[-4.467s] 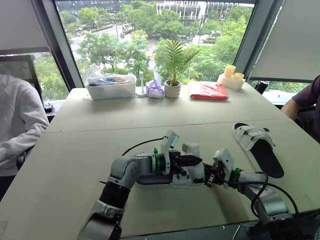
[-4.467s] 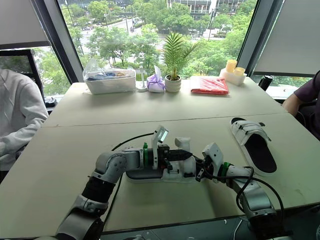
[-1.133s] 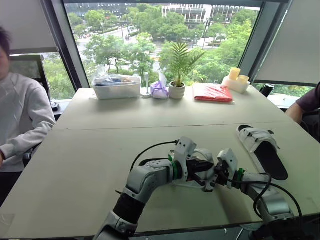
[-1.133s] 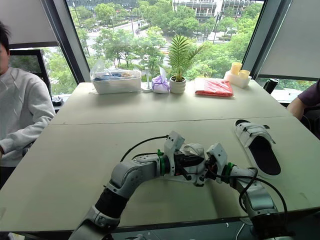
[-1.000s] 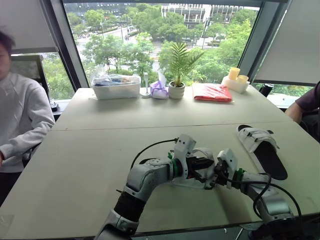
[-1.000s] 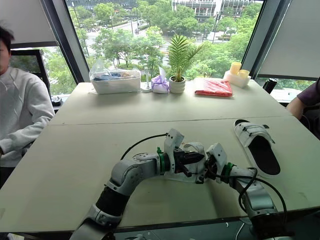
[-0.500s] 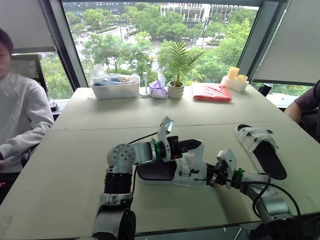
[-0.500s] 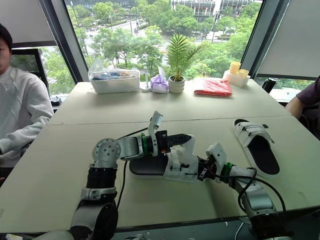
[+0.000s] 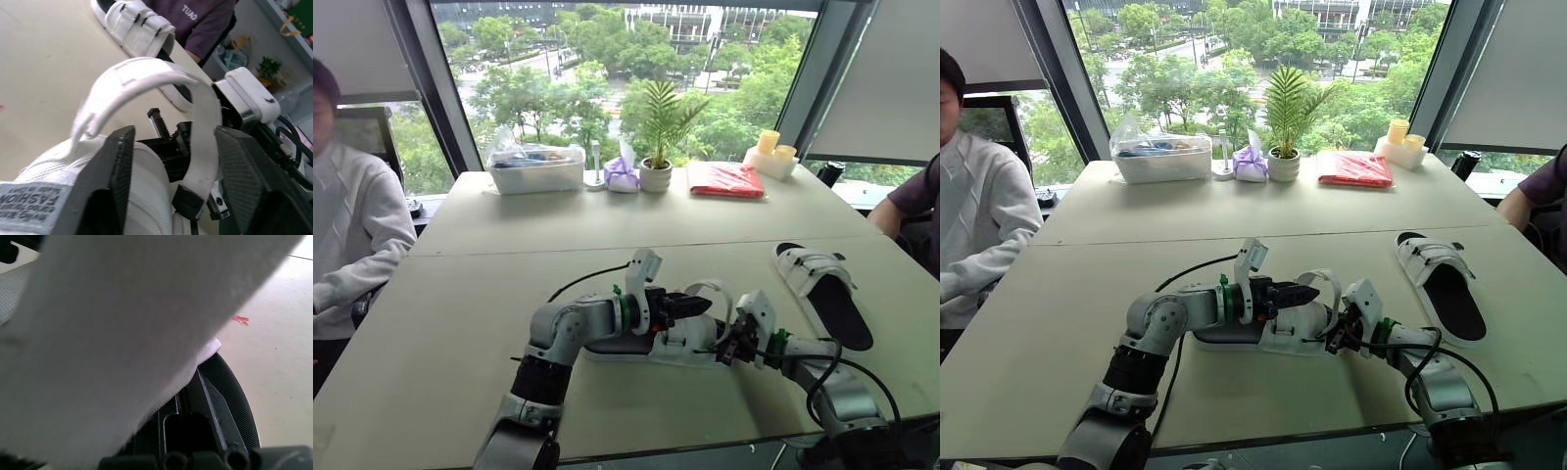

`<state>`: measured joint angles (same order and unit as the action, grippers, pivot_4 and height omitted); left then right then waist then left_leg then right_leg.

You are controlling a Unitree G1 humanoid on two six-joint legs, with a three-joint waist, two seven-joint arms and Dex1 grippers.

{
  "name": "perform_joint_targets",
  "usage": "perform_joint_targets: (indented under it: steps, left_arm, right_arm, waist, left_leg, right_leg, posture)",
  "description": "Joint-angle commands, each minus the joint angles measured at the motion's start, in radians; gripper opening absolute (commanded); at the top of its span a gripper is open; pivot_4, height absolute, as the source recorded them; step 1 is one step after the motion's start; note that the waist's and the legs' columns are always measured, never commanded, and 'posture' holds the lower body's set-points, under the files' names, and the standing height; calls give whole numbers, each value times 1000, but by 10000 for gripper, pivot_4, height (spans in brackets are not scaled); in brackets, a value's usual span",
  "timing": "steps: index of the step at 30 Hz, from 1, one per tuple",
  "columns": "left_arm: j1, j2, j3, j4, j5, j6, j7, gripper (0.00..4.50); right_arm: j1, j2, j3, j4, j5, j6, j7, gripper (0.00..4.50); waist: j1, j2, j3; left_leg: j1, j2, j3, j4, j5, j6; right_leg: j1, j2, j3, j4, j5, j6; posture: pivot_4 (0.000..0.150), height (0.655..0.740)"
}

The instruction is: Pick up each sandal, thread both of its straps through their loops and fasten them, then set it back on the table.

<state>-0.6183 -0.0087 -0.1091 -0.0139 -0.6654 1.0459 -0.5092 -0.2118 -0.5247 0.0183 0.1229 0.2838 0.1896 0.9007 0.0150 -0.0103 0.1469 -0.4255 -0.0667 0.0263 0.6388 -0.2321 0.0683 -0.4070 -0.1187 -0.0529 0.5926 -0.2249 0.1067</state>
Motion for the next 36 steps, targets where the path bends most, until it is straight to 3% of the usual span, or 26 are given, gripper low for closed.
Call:
perform_joint_targets:
  steps: [1,8,12,35,36]
  left_arm:
    - [18,0,-5,-95,-33,0,-16,26602]
    - [28,58,-148,-159,85,-54,-1,26602]
    - [21,41,-221,-135,151,-77,33,26602]
    - [-108,-123,-250,69,320,-173,93,26602]
    - [-112,-126,-252,75,326,-174,94,21161]
  right_arm:
    - [29,9,34,54,-35,28,-11,0]
    - [22,11,38,65,-35,25,-10,0]
    - [21,11,37,67,-35,25,-10,0]
    - [33,21,35,46,-36,27,-25,0]
    - [34,21,35,43,-35,29,-26,0]
  waist:
    - [-3,0,0]
    - [-3,0,0]
    - [-3,0,0]
    - [-2,0,0]
    - [-2,0,0]
  left_leg:
    - [0,0,0,0,0,0]
    - [0,0,0,-2,0,0]
    - [0,0,0,-2,0,0]
    - [0,0,0,-1,0,0]
    - [0,0,0,-1,0,0]
  right_leg:
    - [0,0,0,0,0,0]
    - [0,0,0,-1,0,0]
    - [0,0,0,-1,0,0]
    - [1,0,-1,-3,0,1]
    - [1,0,-1,-3,0,1]
  posture:
    - [1500,7388]
    - [1500,7388]
    - [1500,7388]
    - [1500,7388]
    - [1500,7388]
